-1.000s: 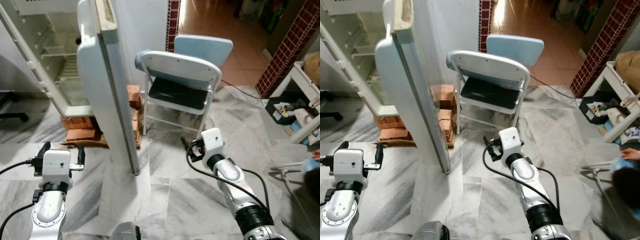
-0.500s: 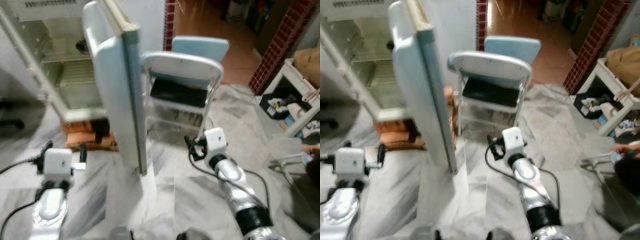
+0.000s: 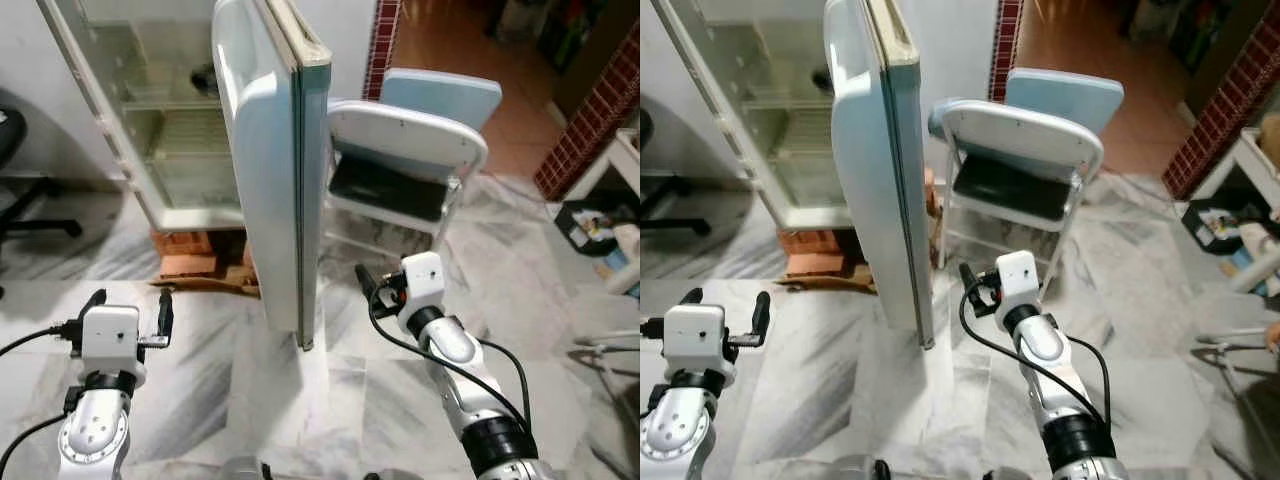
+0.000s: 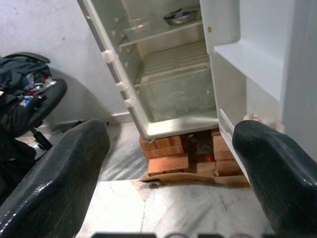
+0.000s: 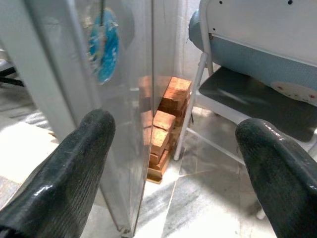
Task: Restocking fridge
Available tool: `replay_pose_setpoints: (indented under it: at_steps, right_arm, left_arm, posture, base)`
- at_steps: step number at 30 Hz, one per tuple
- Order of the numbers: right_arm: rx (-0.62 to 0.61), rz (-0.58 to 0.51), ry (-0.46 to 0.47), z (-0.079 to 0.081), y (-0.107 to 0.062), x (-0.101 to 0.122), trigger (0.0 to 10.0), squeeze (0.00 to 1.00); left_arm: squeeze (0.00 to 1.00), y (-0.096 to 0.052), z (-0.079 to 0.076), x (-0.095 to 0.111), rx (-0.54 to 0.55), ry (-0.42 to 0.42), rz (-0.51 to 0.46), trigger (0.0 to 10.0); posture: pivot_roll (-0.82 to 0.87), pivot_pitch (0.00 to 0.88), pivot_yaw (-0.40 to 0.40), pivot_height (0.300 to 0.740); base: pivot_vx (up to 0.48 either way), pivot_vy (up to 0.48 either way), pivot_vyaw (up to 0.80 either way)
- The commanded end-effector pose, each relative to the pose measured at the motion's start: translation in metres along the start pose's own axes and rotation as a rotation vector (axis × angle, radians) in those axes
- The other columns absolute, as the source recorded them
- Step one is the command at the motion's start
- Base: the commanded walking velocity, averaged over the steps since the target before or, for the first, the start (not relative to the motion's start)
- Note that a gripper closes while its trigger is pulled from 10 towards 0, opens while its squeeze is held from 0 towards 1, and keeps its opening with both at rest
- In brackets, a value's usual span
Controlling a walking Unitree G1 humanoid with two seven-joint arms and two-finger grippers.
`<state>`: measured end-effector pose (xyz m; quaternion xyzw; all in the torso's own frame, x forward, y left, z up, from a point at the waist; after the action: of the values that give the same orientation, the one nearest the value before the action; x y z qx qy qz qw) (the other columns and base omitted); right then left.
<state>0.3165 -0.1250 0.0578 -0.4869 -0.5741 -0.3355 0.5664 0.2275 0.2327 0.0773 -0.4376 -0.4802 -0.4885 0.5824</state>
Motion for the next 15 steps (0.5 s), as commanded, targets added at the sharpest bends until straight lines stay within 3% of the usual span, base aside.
replay_pose_setpoints:
  at_steps: [1, 6, 15]
  right_arm:
    - [-0.003, -0.014, -0.005, -0.002, 0.001, 0.005, 10.0, 0.0]
    - [-0.001, 0.0, -0.007, -0.002, 0.001, 0.002, 10.0, 0.0]
    - [-0.015, 0.018, -0.018, -0.003, 0.007, 0.002, 10.0, 0.0]
  left_arm:
    - [0.0, 0.001, -0.002, 0.005, -0.016, -0.002, -0.019, 10.0]
    - [0.0, -0.001, -0.004, 0.003, -0.027, -0.014, -0.013, 10.0]
    - [0.0, -0.012, -0.012, -0.013, -0.035, -0.052, 0.051, 10.0]
  posture:
    - [0.03, 0.078, 0.018, 0.74]
    - [0.03, 0.076, 0.017, 0.74]
    - [0.04, 0.073, 0.017, 0.74]
  base:
    - [0.337, 0.0, 0.0]
    - [0.395, 0.0, 0.0]
    - [0.0, 0.0, 0.0]
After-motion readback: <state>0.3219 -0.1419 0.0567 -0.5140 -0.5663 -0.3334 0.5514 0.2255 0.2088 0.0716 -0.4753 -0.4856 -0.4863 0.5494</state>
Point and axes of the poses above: a point about 5 cm out from each wrist's last joint towards the gripper, its own y axis pointing out of the wrist towards the gripper, its own x axis along the axis of the wrist's last joint, z = x × y, the point moved 2 cm from there along y, pointing out of the wrist towards the gripper, and after that the axes turned 6 degrees about -y, right-handed, at the moved point
